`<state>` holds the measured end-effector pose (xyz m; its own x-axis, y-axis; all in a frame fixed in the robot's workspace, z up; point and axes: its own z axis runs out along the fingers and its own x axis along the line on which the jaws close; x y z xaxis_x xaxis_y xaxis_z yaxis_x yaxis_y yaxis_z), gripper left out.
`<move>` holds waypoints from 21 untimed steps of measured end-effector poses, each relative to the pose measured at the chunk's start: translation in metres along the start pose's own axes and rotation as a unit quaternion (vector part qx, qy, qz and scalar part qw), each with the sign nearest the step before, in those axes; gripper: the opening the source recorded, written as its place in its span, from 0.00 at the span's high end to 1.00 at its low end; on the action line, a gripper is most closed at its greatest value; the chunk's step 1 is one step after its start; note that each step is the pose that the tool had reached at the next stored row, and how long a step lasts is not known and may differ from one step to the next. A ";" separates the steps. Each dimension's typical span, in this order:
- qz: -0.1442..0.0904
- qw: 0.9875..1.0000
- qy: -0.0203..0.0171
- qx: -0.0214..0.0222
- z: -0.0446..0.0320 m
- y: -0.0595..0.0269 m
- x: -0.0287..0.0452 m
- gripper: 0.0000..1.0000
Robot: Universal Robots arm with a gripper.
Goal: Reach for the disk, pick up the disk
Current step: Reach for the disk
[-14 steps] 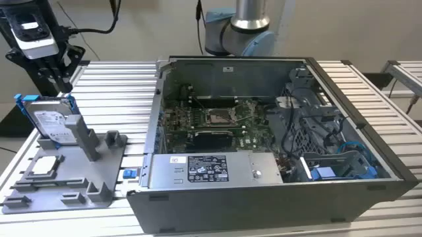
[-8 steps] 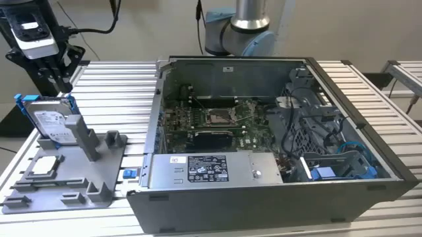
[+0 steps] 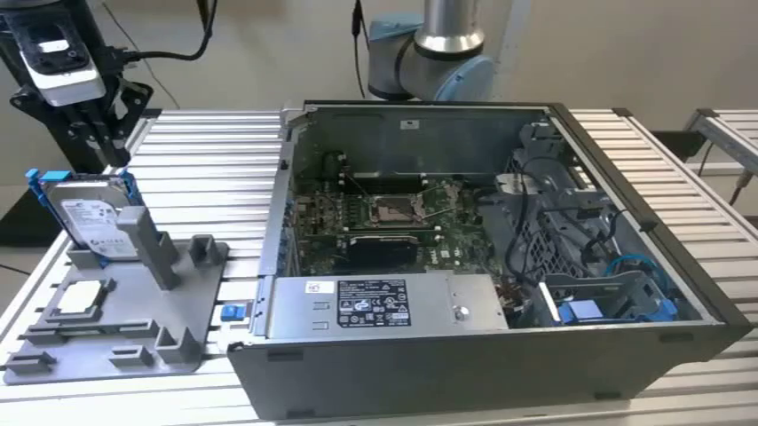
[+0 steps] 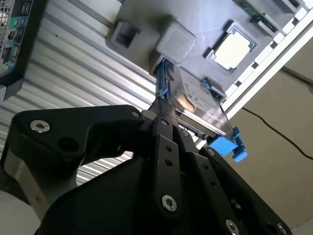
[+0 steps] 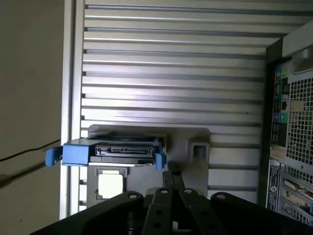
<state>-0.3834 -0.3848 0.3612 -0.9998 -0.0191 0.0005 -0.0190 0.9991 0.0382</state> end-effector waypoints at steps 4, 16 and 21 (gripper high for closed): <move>0.000 1.000 0.000 0.000 0.0004 0.0077 0.0149 1.00; 0.000 1.000 0.000 0.000 0.0010 0.0119 0.0640 1.00; 0.000 1.000 0.000 0.000 0.0012 0.0115 0.0705 1.00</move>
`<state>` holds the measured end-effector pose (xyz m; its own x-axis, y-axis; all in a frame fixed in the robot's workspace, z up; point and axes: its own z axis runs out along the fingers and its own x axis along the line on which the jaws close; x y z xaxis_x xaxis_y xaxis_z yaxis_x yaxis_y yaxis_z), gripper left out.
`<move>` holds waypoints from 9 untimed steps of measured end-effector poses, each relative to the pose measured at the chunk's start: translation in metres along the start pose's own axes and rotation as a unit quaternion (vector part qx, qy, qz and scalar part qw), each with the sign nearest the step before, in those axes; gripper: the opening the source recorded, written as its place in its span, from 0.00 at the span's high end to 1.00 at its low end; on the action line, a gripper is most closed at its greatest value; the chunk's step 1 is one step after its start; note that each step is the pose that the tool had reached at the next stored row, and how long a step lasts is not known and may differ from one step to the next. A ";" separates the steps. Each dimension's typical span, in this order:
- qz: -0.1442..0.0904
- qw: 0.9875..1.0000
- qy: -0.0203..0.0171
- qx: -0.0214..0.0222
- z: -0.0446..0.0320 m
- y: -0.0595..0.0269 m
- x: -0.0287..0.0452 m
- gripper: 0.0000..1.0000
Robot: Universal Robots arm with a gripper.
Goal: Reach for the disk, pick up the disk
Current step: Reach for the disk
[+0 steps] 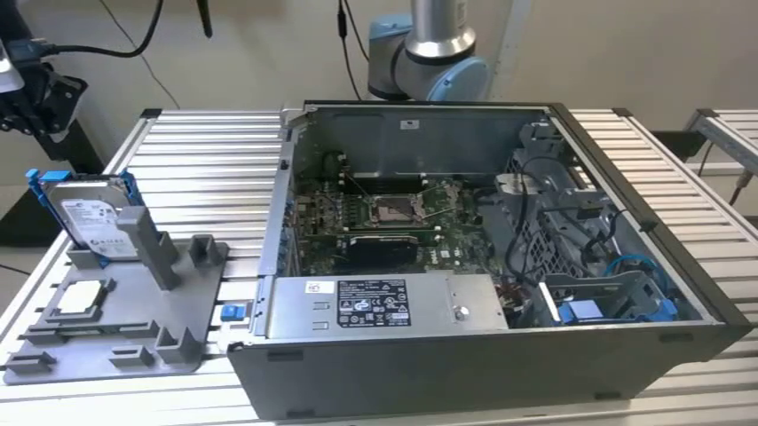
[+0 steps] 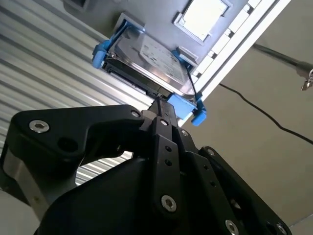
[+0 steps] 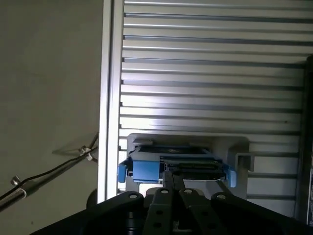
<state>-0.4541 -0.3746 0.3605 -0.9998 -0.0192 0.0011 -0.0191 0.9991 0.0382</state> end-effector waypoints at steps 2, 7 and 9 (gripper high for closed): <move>0.000 1.000 0.001 0.000 0.0001 -0.0004 0.0018 1.00; -0.001 1.000 0.008 0.001 0.0004 -0.0013 0.0036 1.00; -0.001 1.000 0.008 0.001 0.0004 -0.0015 0.0037 1.00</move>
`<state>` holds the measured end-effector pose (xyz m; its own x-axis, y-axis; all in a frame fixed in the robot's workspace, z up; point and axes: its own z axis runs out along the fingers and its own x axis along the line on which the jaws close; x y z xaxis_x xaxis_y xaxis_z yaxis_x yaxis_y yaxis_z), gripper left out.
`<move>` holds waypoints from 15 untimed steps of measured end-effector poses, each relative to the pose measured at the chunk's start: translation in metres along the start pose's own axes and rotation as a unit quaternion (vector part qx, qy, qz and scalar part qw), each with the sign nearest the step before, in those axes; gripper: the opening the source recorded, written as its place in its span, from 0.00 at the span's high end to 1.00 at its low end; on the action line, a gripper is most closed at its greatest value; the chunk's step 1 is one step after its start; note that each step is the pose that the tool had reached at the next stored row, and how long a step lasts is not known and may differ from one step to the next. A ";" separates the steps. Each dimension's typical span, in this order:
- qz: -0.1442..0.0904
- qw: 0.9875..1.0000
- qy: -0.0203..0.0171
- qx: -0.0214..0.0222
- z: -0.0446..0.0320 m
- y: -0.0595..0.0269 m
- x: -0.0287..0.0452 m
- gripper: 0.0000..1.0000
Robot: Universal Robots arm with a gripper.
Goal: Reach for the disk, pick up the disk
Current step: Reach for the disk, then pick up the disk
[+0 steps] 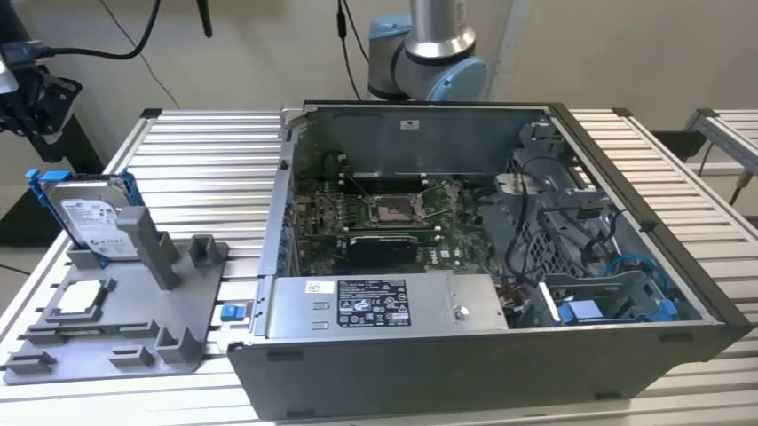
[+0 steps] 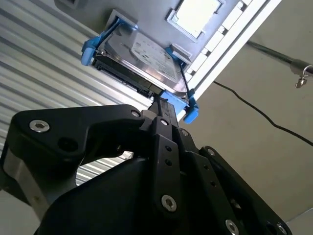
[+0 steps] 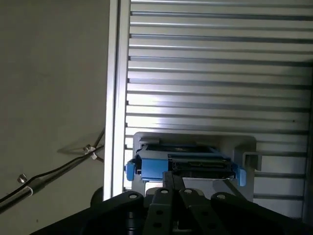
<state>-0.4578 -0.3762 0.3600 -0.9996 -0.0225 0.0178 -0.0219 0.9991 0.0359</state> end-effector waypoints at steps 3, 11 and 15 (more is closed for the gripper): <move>0.000 1.000 0.000 0.000 0.0000 0.0000 0.0000 1.00; -0.025 1.000 0.001 0.000 0.0001 -0.0001 0.0001 1.00; -0.062 0.998 0.002 0.001 0.0000 -0.0001 0.0001 1.00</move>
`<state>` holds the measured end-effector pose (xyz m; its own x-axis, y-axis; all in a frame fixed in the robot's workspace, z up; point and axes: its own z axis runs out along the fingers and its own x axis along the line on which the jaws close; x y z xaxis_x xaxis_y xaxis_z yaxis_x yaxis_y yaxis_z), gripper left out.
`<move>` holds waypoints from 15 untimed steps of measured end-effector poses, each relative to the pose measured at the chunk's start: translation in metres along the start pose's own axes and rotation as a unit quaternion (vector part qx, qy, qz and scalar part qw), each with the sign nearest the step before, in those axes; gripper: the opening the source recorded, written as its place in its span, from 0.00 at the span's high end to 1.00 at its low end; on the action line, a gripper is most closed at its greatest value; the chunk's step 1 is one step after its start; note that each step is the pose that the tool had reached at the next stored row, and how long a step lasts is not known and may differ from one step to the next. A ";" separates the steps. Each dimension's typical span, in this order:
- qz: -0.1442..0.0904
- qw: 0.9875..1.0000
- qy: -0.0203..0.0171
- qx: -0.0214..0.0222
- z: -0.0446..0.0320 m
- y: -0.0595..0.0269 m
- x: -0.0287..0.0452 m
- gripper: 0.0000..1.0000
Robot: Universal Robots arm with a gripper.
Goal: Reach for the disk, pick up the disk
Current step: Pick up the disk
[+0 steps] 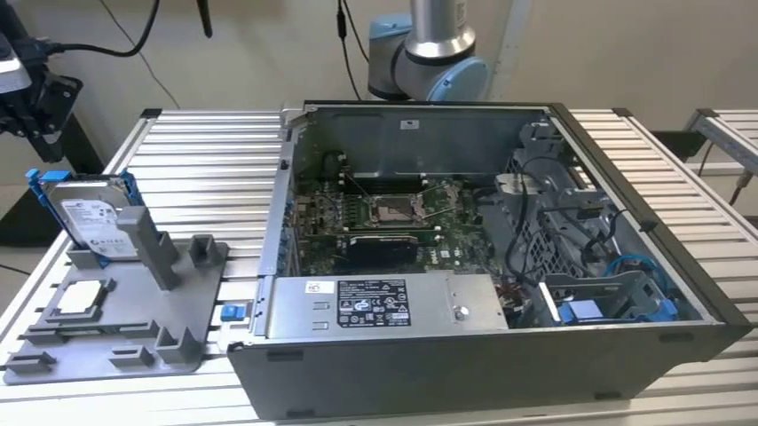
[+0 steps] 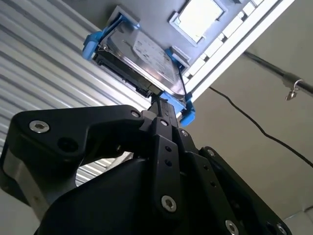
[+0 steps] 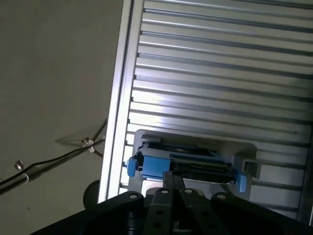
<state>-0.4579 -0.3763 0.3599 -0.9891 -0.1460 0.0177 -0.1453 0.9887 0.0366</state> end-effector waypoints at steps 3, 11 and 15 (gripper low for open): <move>-0.027 1.000 0.001 0.001 -0.0001 0.0001 0.0000 1.00; -0.099 0.995 0.004 0.002 0.0000 0.0001 0.0000 1.00; -0.136 0.991 0.005 0.002 0.0000 0.0000 0.0000 1.00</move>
<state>-0.4579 -0.3763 0.3599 -0.9134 -0.4067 0.0177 -0.4059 0.9132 0.0365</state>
